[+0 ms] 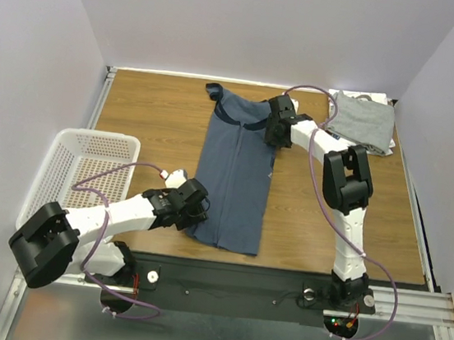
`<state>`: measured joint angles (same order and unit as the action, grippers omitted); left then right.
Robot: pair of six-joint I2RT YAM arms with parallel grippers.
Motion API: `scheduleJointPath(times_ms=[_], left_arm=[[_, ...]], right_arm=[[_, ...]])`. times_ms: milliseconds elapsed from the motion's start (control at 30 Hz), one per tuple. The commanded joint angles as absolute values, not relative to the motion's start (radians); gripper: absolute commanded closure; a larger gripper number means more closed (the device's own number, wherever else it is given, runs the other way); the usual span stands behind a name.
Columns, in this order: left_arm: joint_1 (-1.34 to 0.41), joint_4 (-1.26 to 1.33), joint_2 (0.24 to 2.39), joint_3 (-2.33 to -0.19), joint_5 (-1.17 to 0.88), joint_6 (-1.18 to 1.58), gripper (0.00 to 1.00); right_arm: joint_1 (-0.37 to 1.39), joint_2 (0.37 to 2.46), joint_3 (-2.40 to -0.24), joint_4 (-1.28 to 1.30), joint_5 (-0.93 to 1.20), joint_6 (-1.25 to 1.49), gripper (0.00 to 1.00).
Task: Fold and stack the tank tops
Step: Fold the tank top
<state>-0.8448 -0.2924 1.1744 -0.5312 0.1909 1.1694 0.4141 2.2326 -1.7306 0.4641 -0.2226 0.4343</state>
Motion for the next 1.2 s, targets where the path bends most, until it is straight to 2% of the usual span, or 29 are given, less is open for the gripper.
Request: scheduleJointPath(times_ms=[0, 167, 300, 400, 467, 500, 600, 733, 833, 1033, 1167], left_arm=[[-0.841, -0.390, 1.129, -0.609, 0.259, 1.120, 0.43], [-0.815, -0.413, 1.101, -0.617, 0.270, 1.092, 0.41], [-0.792, -0.391, 1.098, -0.603, 0.259, 1.080, 0.41], [-0.785, -0.338, 1.115, -0.586, 0.239, 1.065, 0.40], [-0.782, -0.313, 1.132, -0.572, 0.230, 1.065, 0.40], [-0.782, -0.305, 1.146, -0.566, 0.227, 1.066, 0.39], [-0.782, -0.267, 1.164, -0.526, 0.195, 1.092, 0.39], [-0.782, -0.258, 1.189, -0.470, 0.143, 1.120, 0.41], [-0.793, -0.256, 1.166, -0.427, 0.120, 1.160, 0.44], [-0.853, -0.261, 1.150, -0.405, 0.104, 1.203, 0.53], [-0.916, -0.290, 1.152, -0.425, 0.112, 1.239, 0.54]], right_arm=[[0.391, 2.390, -1.845, 0.512, -0.247, 0.405, 0.47], [0.370, 2.505, -2.050, 0.557, -0.297, 0.361, 0.52], [0.353, 2.565, -2.173, 0.571, -0.298, 0.342, 0.52], [0.342, 2.531, -2.174, 0.578, -0.296, 0.348, 0.35], [0.342, 2.479, -2.136, 0.577, -0.295, 0.348, 0.28], [0.342, 2.403, -2.084, 0.577, -0.288, 0.351, 0.22], [0.344, 2.275, -1.975, 0.575, -0.264, 0.368, 0.16], [0.362, 1.965, -1.644, 0.505, -0.210, 0.420, 0.16], [0.380, 1.764, -1.290, 0.450, -0.166, 0.471, 0.16], [0.445, 1.433, -0.919, 0.405, -0.108, 0.547, 0.19], [0.482, 1.273, -0.749, 0.407, -0.078, 0.600, 0.23]])
